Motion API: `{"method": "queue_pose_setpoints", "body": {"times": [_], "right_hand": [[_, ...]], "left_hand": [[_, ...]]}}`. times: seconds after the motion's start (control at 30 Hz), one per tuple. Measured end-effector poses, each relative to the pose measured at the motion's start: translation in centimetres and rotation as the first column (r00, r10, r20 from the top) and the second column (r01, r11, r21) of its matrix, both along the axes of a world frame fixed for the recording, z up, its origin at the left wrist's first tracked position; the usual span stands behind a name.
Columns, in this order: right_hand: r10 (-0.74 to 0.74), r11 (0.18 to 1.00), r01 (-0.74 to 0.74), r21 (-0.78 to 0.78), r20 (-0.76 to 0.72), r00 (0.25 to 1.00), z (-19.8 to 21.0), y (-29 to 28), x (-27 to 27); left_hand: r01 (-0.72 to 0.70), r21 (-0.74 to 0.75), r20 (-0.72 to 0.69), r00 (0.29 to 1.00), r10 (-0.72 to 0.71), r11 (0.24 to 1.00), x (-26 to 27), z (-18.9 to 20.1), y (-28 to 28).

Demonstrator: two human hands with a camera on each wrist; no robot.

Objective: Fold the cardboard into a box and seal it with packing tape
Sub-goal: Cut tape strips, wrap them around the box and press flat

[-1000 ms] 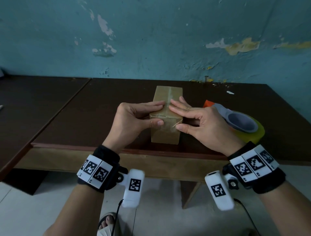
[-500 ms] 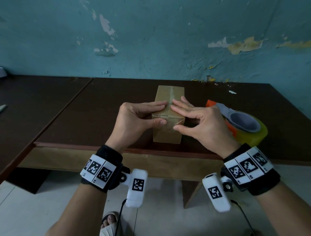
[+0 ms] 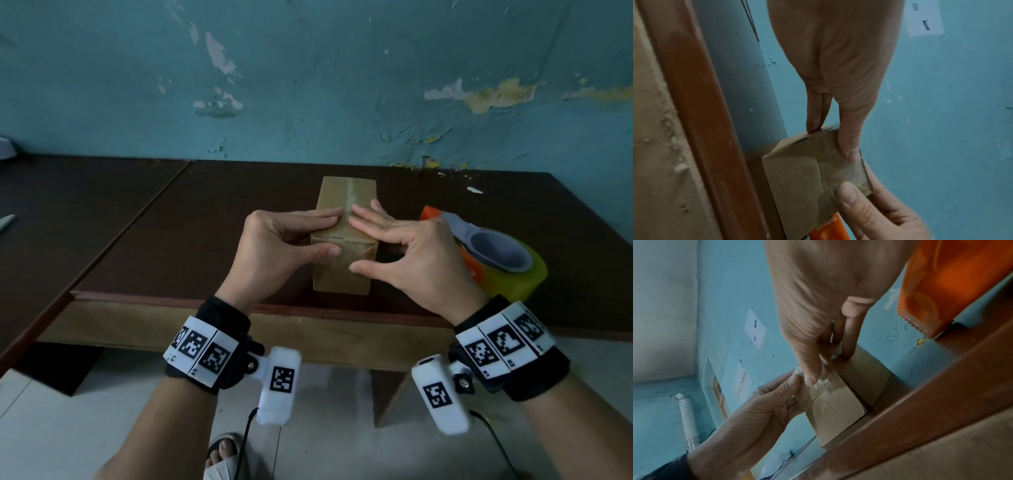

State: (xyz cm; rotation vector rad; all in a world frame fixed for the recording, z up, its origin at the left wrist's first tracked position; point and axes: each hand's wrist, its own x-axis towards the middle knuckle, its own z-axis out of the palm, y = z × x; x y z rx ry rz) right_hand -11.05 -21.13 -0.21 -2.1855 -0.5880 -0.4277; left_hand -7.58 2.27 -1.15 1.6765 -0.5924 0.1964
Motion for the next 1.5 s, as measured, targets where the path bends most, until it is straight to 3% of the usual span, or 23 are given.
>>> {"method": "queue_pose_setpoints", "body": {"times": [0.23,0.57,0.83,1.07,1.27,1.37,1.5], "right_hand": [[-0.042,0.999,0.04,0.036,0.061,0.997,-0.6,0.6,0.1],[0.04,0.989,-0.038,0.14,-0.013,0.999,-0.5,0.0,0.3],[-0.065,0.996,0.061,0.059,0.063,0.996,-0.3,0.7,0.2],[-0.061,0.992,0.056,0.109,0.041,0.997,-0.4,0.7,0.0],[-0.062,0.993,0.052,0.106,0.092,0.994,-0.3,1.1,-0.1],[-0.016,0.991,0.005,0.132,0.086,0.996,-0.1,0.6,-0.1],[0.089,0.956,-0.082,0.283,-0.014,0.996,0.2,-0.2,-0.4]], "left_hand": [[-0.012,-0.003,0.012,1.0,0.012,1.0,-0.2,0.1,-0.1],[-0.007,-0.008,0.009,1.0,0.007,1.0,-0.4,0.0,-0.3],[-0.053,-0.005,0.066,0.996,0.053,0.999,-0.3,-0.1,-0.6],[-0.074,0.05,0.09,0.994,0.069,0.996,-0.6,0.0,-0.8],[-0.265,0.232,0.318,0.93,0.184,0.936,-1.0,-0.1,-2.4],[-0.284,0.307,0.28,0.939,0.199,0.908,-1.2,-0.3,-3.4],[-0.387,0.308,0.304,0.906,0.295,0.869,-1.2,-0.5,-3.8]]}}
